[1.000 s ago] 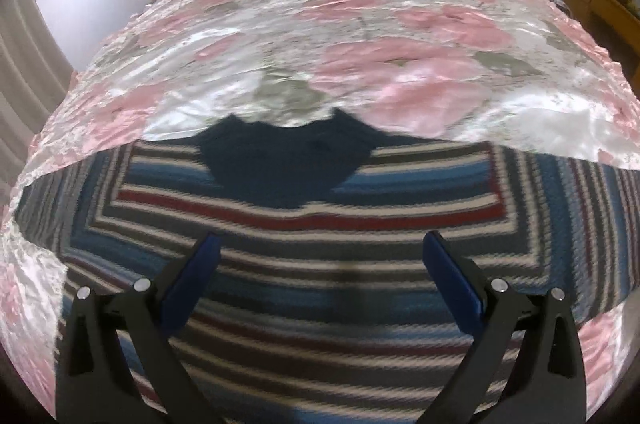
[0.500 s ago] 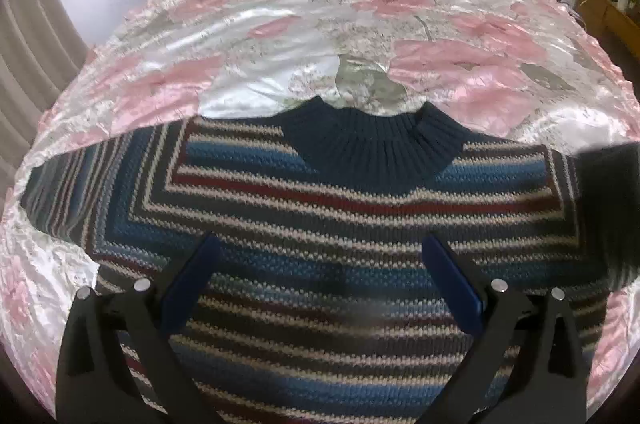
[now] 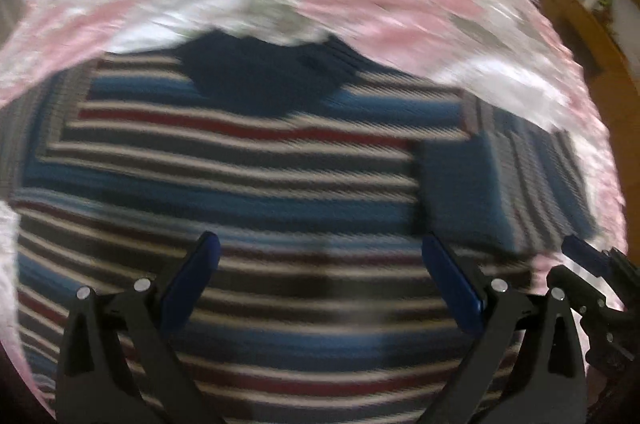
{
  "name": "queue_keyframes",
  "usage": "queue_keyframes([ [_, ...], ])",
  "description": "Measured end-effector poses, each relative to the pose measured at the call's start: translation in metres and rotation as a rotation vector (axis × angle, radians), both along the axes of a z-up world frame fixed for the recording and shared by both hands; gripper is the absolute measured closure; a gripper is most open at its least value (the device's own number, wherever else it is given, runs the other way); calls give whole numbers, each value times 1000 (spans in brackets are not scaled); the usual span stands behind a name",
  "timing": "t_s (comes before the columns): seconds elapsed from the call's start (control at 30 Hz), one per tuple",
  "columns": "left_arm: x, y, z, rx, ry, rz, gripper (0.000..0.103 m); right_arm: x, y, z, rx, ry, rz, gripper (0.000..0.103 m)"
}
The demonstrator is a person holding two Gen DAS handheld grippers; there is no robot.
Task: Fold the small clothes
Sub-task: 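Fold the held sleeve across the sweater body with the right tool, release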
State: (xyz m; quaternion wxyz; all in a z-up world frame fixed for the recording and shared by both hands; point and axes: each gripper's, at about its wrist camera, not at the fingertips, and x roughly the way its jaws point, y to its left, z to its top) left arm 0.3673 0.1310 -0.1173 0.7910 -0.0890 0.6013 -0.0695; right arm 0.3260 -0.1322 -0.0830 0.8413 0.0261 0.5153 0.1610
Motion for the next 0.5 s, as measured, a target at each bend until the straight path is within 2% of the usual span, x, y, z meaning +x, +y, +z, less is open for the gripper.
queue_keyframes([
  [0.07,4,-23,-7,-56,27,-11,3,-9,-22,4,-4,-5,-34,51],
  [0.2,16,-55,-25,-116,84,-17,3,-24,-57,3,3,-11,-86,51],
  [0.33,28,-71,-46,-174,132,17,4,-35,-81,-4,19,-14,-122,51],
  [0.4,31,-76,-50,-178,134,36,6,-41,-92,-10,30,-16,-141,51],
  [0.43,31,-77,-50,-174,129,40,9,-42,-94,-13,32,-14,-145,51],
  [0.5,33,-83,-48,-140,107,39,41,-45,-100,-19,38,-10,-160,51],
])
